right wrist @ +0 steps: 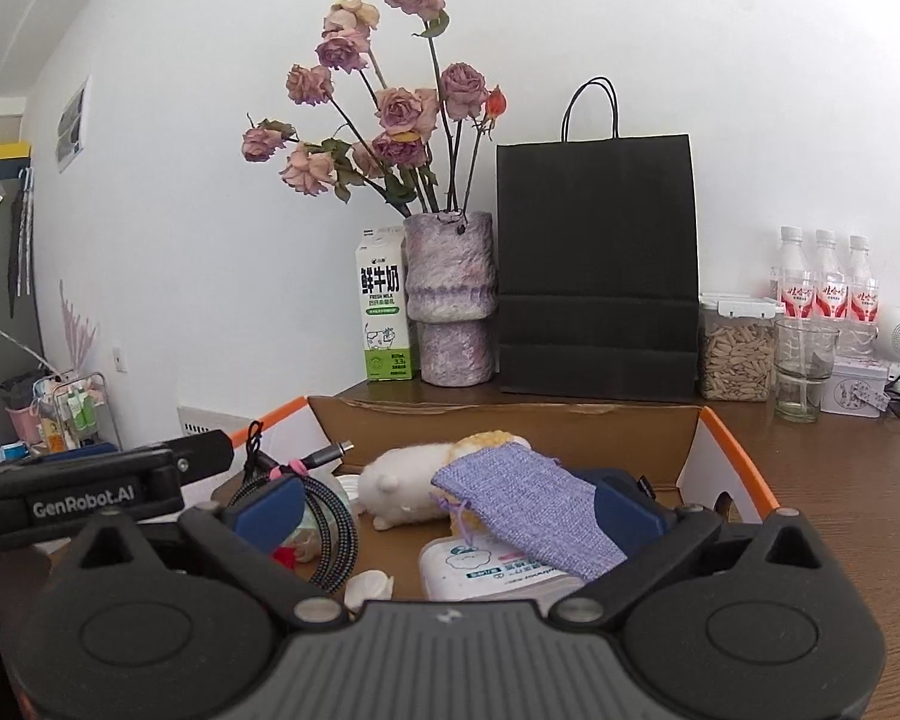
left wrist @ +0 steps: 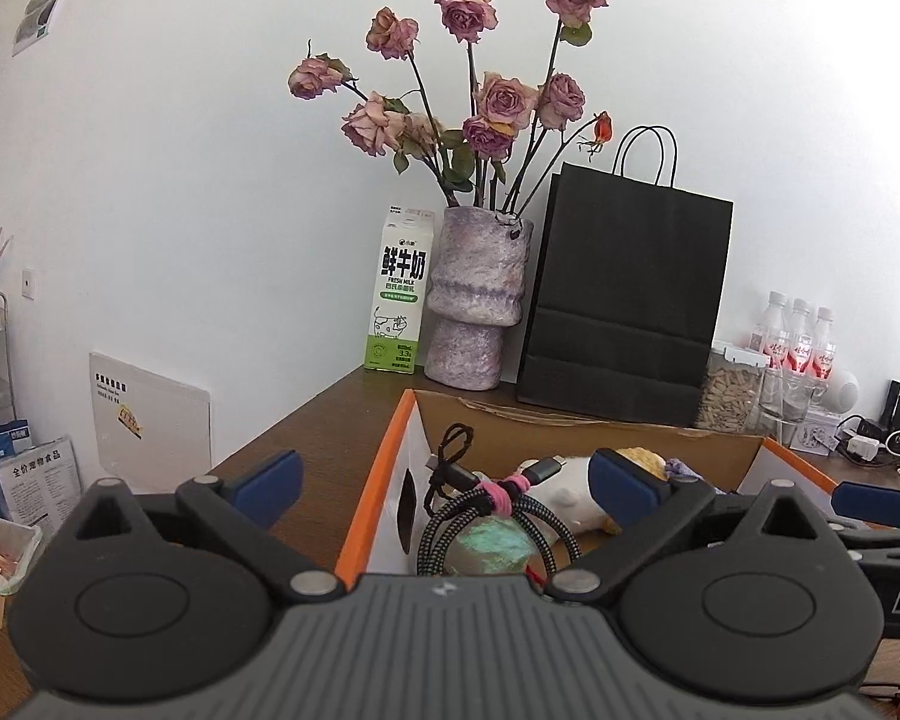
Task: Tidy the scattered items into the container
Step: 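Carry the rose and cap into the box and open both tools, then withdraw both tools from the box toward the remaining cap and cables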
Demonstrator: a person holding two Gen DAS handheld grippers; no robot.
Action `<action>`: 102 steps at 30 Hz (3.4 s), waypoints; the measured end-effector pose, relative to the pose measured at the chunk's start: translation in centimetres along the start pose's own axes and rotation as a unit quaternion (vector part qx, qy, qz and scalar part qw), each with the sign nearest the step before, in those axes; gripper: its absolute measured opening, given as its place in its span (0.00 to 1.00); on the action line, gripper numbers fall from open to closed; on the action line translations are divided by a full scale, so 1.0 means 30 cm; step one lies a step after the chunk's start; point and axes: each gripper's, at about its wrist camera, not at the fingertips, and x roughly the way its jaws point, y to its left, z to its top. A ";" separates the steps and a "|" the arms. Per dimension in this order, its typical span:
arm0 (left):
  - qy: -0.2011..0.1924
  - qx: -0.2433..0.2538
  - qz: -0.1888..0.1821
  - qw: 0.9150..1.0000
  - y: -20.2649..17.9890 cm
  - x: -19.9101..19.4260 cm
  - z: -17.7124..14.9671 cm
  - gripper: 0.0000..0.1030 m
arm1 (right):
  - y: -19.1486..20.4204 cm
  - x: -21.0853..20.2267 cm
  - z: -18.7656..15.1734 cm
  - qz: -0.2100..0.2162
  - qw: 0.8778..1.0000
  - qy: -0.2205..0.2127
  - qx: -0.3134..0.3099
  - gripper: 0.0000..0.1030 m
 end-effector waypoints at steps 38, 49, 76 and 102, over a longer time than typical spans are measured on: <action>-0.019 0.056 0.044 0.997 -0.026 -0.100 -0.048 1.00 | 0.020 -0.113 -0.086 -0.042 0.997 -0.002 -0.064 1.00; -0.011 0.065 0.039 0.997 -0.026 -0.155 -0.059 1.00 | -0.005 -0.197 -0.114 -0.052 0.997 0.007 -0.060 1.00; 0.108 0.085 -0.051 0.989 -0.093 -0.234 -0.144 1.00 | -0.218 -0.344 -0.176 -0.089 0.992 0.092 -0.001 0.99; 0.197 0.003 -0.065 0.978 -0.014 -0.140 -0.163 1.00 | -0.194 -0.176 -0.171 0.002 0.983 0.179 -0.032 0.15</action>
